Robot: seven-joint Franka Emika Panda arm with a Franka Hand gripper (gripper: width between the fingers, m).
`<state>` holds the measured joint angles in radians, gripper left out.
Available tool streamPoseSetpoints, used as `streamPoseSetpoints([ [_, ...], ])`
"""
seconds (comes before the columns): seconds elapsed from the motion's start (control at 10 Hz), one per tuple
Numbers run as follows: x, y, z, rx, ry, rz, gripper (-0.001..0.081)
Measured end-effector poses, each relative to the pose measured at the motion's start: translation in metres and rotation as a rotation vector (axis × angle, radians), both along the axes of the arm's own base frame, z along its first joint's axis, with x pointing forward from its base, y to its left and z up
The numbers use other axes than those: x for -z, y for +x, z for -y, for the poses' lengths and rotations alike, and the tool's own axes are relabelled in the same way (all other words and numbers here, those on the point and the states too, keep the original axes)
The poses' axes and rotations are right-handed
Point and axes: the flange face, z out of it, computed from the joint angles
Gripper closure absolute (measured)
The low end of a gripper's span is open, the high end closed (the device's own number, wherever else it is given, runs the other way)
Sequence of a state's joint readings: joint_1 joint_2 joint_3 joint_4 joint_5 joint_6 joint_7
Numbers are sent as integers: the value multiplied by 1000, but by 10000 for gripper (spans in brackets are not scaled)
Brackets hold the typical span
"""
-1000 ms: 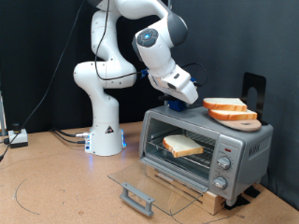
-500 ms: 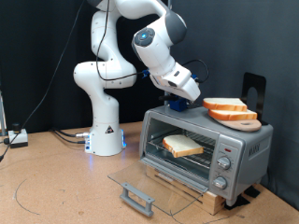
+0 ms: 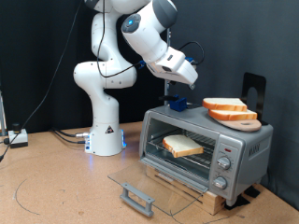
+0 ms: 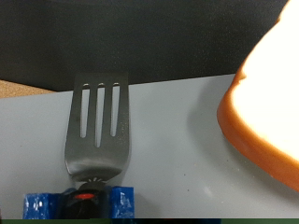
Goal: Make a piece of toast with the oven
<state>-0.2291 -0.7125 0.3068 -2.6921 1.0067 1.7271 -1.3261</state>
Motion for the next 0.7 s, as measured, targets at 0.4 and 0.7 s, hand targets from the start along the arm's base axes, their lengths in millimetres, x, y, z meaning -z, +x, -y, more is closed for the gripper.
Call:
streamPoseSetpoints([
  [0.4, 10, 15, 32, 145, -35, 4, -2],
  [0.7, 16, 25, 79, 301, -57, -13, -2],
])
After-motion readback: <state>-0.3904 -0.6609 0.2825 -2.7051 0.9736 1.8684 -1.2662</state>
